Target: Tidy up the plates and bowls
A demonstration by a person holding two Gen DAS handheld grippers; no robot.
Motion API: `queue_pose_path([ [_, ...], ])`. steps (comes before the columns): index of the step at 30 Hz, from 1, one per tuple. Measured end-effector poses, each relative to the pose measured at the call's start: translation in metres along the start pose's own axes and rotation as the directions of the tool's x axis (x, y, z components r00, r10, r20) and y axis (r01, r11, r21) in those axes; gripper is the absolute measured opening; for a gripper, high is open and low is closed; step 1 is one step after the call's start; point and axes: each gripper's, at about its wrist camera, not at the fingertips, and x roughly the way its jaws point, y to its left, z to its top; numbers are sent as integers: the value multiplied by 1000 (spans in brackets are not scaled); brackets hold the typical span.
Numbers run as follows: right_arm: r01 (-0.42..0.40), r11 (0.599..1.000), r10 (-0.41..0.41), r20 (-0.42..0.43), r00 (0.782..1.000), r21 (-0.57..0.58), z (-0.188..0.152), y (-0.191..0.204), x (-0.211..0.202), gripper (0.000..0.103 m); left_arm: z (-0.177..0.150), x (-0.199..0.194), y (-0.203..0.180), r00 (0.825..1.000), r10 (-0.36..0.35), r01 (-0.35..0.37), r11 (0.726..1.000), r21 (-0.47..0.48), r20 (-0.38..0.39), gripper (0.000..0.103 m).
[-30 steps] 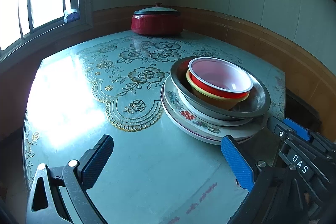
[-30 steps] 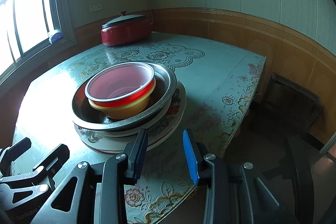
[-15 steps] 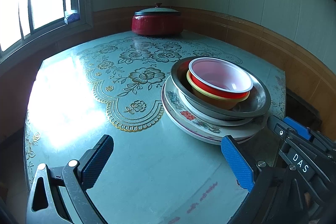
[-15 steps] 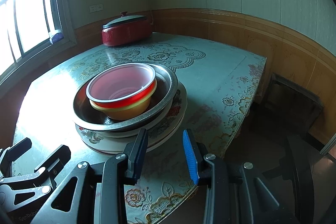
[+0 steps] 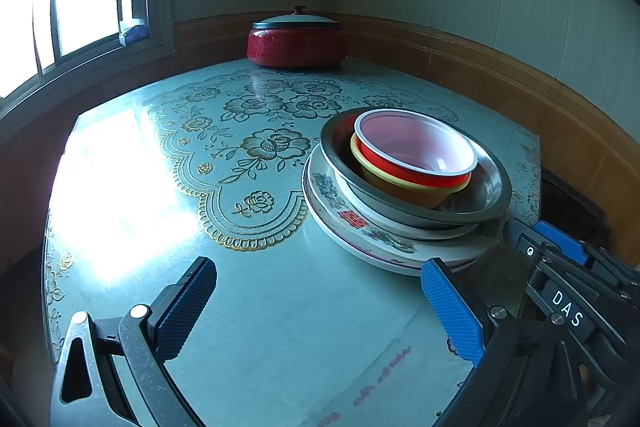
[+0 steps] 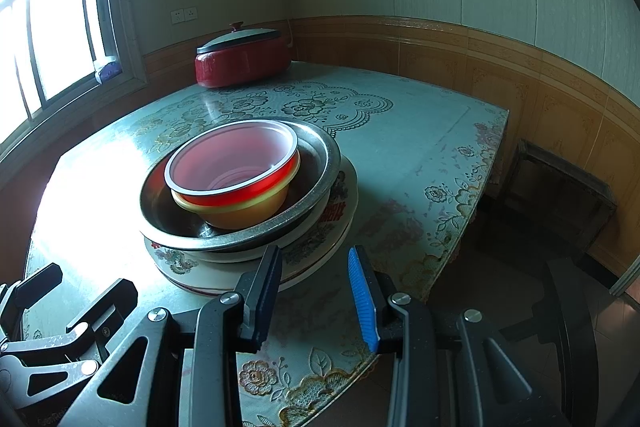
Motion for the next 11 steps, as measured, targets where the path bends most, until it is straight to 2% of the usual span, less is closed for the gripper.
queue_pose_path([
  [11, -5, 1000, 5, 1, 1000, -1, 0, 0, 2, 34, 0, 3, 2, 1000, -8, 8, 1000, -16, -4, 101],
])
